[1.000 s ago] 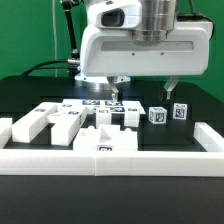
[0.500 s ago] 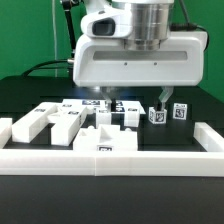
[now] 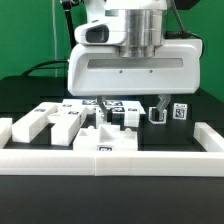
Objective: Assemble chair
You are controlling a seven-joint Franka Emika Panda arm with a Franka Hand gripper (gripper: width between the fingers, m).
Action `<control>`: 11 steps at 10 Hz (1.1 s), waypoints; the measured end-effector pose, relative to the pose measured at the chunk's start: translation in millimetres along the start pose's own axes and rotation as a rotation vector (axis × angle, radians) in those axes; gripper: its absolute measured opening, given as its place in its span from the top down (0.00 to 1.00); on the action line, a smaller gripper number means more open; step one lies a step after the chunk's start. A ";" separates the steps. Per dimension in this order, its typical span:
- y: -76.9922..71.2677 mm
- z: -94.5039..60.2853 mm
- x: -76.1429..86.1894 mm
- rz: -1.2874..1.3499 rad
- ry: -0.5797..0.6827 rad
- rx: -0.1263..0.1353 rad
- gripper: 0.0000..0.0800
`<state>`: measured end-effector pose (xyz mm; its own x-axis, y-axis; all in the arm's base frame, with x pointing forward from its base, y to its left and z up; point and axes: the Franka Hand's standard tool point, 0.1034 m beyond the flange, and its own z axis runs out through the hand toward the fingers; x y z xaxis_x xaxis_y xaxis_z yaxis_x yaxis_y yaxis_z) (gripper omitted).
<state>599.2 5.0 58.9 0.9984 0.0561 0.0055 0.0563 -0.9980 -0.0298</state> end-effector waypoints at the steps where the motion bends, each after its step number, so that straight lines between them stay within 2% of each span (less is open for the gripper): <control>1: 0.8 0.9 0.0 0.005 0.004 0.000 0.19; 3: 6.0 14.8 -4.7 0.039 -0.002 0.005 0.19; 6: 5.3 41.0 -10.4 0.073 -0.003 0.014 0.19; 9: 2.6 51.5 -14.9 0.069 -0.003 0.012 0.19; 10: 0.2 52.2 -15.2 0.065 -0.005 0.012 0.35; 11: -0.1 52.2 -15.1 0.062 -0.004 0.012 0.35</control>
Offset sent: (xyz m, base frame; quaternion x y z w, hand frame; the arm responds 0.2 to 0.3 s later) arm 0.0016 -0.0063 -0.0264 0.0058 0.0087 0.0853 0.9963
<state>584.3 5.8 6.7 1.0000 -0.0057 -0.0012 -0.0057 -0.9991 -0.0423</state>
